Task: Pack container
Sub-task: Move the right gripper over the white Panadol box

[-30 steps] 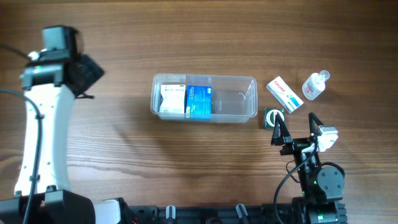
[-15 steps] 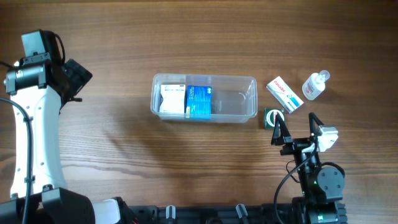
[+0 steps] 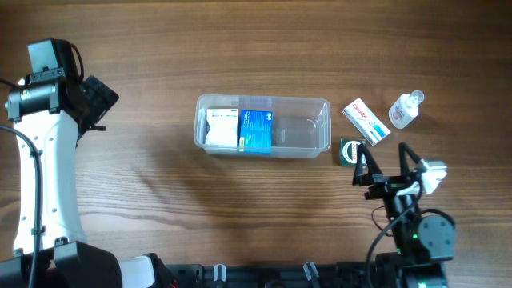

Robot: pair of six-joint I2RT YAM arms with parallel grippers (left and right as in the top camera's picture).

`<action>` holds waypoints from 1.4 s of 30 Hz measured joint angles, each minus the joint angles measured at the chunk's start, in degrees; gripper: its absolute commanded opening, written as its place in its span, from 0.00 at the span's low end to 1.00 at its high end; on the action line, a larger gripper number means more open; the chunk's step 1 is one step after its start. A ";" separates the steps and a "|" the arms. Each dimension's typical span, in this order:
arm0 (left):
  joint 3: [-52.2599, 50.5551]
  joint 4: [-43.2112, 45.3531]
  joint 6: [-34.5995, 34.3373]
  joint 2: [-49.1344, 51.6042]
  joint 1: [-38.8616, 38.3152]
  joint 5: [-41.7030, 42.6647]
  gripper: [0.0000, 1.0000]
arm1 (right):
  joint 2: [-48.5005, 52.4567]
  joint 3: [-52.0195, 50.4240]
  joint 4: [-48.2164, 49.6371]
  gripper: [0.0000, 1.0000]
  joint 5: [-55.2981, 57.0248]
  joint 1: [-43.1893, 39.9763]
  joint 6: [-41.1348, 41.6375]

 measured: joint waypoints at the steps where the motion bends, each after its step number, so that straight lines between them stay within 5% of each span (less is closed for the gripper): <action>1: 0.00 -0.02 0.02 0.00 0.00 0.00 1.00 | 2.67 4.09 -1.97 1.00 0.11 0.00 -0.26; 12: 0.00 -0.02 0.00 -0.02 0.00 0.15 1.00 | 51.78 50.66 -36.28 1.00 -3.34 -2.10 -7.78; 16: 0.00 -0.02 0.02 -0.02 0.00 0.17 1.00 | 60.65 60.13 -43.69 1.00 -1.62 -3.43 -14.36; 21: 0.00 -0.04 0.00 -0.02 0.00 0.20 1.00 | 63.60 61.22 -47.87 1.00 5.14 -3.48 -21.79; 27: 0.00 -0.02 0.00 -0.02 0.00 0.17 1.00 | 64.94 61.22 -46.84 1.00 10.62 -8.39 -21.44; 42: 0.00 -0.04 0.02 -0.02 0.00 0.20 1.00 | 85.11 61.27 -36.15 1.00 6.32 -14.47 -28.89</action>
